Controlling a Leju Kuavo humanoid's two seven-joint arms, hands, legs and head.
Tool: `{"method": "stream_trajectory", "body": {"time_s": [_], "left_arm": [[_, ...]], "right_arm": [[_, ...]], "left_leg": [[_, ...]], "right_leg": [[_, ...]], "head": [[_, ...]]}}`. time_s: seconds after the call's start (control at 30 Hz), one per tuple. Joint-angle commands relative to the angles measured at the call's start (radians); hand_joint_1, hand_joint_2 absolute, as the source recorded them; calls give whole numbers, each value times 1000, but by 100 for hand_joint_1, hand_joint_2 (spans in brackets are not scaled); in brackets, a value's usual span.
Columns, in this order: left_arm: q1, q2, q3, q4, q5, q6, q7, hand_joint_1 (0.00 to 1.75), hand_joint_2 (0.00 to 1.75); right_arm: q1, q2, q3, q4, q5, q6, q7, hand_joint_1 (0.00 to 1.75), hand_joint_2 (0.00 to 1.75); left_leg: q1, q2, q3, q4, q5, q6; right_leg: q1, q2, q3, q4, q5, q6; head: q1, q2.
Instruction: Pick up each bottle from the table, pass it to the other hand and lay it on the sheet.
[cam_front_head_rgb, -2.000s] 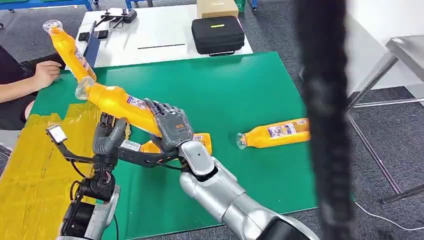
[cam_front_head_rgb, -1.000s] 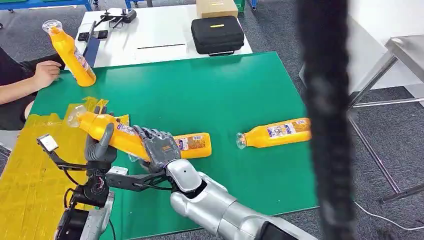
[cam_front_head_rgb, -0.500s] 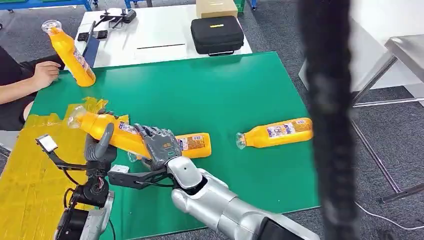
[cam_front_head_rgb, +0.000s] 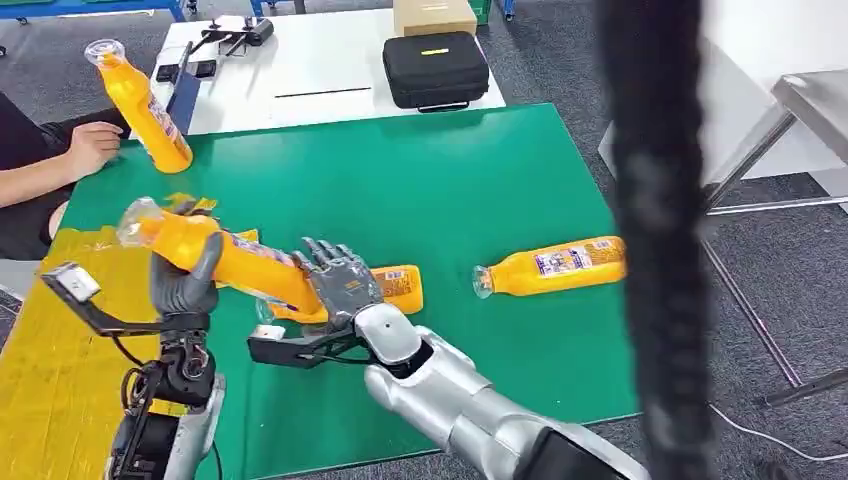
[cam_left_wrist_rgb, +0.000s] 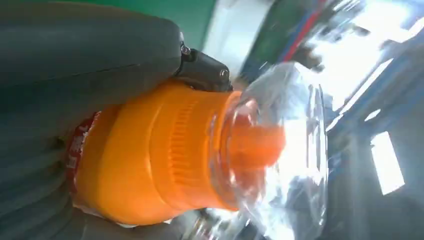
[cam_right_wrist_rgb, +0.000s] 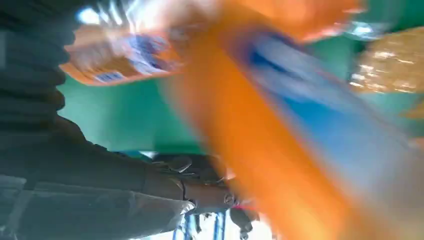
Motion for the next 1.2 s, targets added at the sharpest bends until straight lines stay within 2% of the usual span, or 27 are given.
{"method": "stream_trajectory", "body": {"time_s": [0.03,0.17,0.27,0.33,0.4,0.43,0.53,0.63,0.67,0.7,0.73,0.9,1.03,1.13,1.2], "left_arm": [[-3,14,110,-240,-393,387,-196,175,175],[0,23,108,-258,-393,395,-189,175,175],[46,45,92,-314,-517,594,-278,175,175],[76,70,68,-361,-561,667,-278,175,175],[82,78,61,-363,-593,692,-278,175,175],[81,58,86,-340,-693,692,-278,175,175],[24,7,119,-127,-1032,692,-237,175,175],[-27,24,88,175,-1300,692,-146,175,175],[-46,18,110,273,-1333,692,-164,175,175],[-54,23,103,334,-1356,692,-150,175,175],[-78,36,83,436,-1411,692,-113,175,175],[-78,36,83,436,-1411,692,-113,175,175],[-192,60,-31,772,-1449,692,-13,175,175],[-260,48,-76,952,-1456,658,23,175,175],[-281,46,-82,1001,-1443,634,31,175,175]], "right_arm": [[80,-174,-212,-279,-40,93,-74,0,0],[80,-188,-219,-288,-49,100,-84,0,0],[85,-225,-238,-309,-136,149,-125,0,0],[92,-259,-258,-325,-163,155,-121,0,0],[94,-273,-269,-329,-180,167,-131,0,0],[92,-285,-269,-322,-192,192,-129,0,0],[74,-305,-257,-250,-219,228,-140,0,0],[86,-327,-232,-227,-232,263,-148,0,0],[95,-341,-221,-225,-236,271,-150,0,0],[100,-347,-218,-226,-238,272,-153,0,0],[100,-358,-202,-220,-237,286,-157,0,0],[100,-358,-202,-220,-237,286,-157,0,0],[40,-341,-157,-146,-253,320,-164,0,0],[-7,-317,-127,-93,-256,317,-183,0,0],[-29,-301,-110,-79,-254,308,-186,0,0]], "left_leg": [[2,-1,1,2,-1,-2],[2,-2,3,1,-2,-3],[1,-2,2,1,-1,-2],[2,0,6,2,-4,-4],[1,-1,4,0,-2,-2],[2,-1,5,1,-3,-4],[1,-4,4,0,-1,-3],[0,-6,7,-2,0,-3],[-1,-5,7,-3,1,-2],[-1,-7,10,-4,1,-4],[-1,-6,8,-3,1,-2],[0,-2,6,-1,-1,-2],[0,-1,7,-1,-1,-3],[-1,-2,5,0,0,-2],[-1,0,5,0,0,-2]], "right_leg": [[2,-3,2,0,-1,0],[2,-2,4,0,-2,0],[1,-2,3,0,-1,0],[2,-1,7,0,-3,0],[1,-2,4,-1,-2,0],[2,-4,7,0,-3,0],[1,-4,5,-1,-2,0],[0,-7,9,-3,-2,0],[-1,-6,7,-3,-1,0],[-1,-8,12,-5,-1,0],[-1,-6,8,-4,-1,0],[0,-3,6,-2,0,1],[0,-4,7,-1,-1,1],[0,-3,5,-1,0,1],[-1,-1,4,-1,0,1]], "head": [[0,0],[-1,0],[0,0],[0,0],[0,0],[0,0],[0,0],[0,0],[0,0],[0,0],[0,0],[0,0],[0,0],[0,0],[-1,0]]}}
